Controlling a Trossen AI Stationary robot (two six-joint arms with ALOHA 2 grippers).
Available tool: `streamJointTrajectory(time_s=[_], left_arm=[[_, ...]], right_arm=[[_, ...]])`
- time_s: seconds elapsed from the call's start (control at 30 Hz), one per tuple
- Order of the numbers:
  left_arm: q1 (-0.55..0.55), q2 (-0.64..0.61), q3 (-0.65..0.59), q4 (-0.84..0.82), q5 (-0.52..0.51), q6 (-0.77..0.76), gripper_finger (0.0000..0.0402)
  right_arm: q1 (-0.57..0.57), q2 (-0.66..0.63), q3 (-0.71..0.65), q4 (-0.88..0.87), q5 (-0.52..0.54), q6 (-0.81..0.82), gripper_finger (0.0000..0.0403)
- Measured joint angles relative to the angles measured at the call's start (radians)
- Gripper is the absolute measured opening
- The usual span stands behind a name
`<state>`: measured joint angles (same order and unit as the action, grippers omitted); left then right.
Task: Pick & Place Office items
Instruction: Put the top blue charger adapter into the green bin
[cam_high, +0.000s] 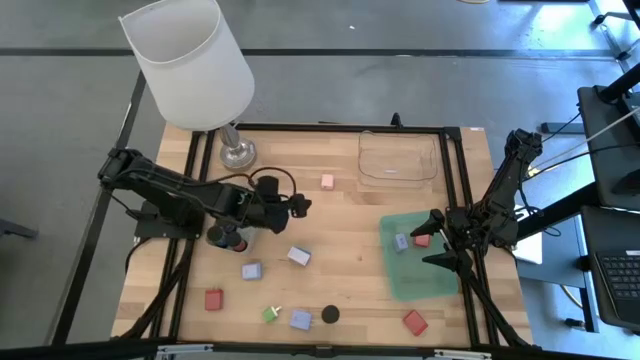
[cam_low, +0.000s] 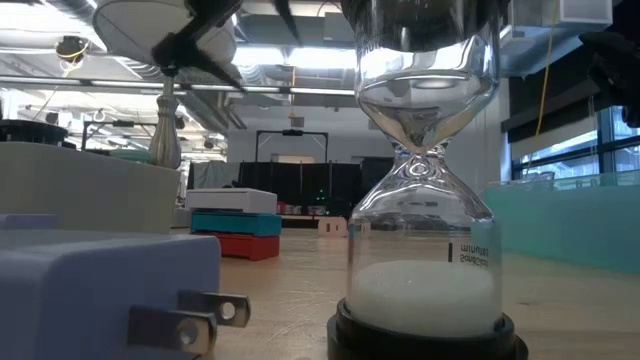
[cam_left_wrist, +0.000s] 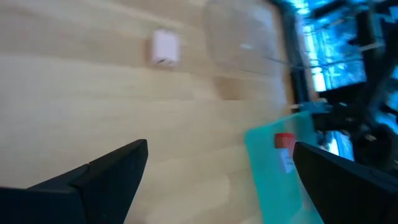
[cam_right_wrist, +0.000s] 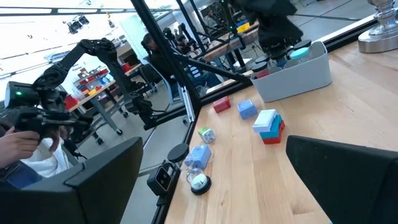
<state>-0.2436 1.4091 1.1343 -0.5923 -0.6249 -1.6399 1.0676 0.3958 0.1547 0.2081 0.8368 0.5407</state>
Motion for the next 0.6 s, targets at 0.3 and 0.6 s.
streamJointTrajectory(time_s=[0.3, 0.6], left_arm=[[-0.005, -0.001, 0.000, 0.069, -0.011, 0.366, 0.0400], [-0.005, -0.001, -0.001, 0.105, -0.012, 0.536, 0.0400]], right_arm=[[0.000, 0.000, 0.000, 0.000, 0.000, 0.000, 0.0400], [0.000, 0.000, 0.000, 0.000, 0.000, 0.000, 0.0400]])
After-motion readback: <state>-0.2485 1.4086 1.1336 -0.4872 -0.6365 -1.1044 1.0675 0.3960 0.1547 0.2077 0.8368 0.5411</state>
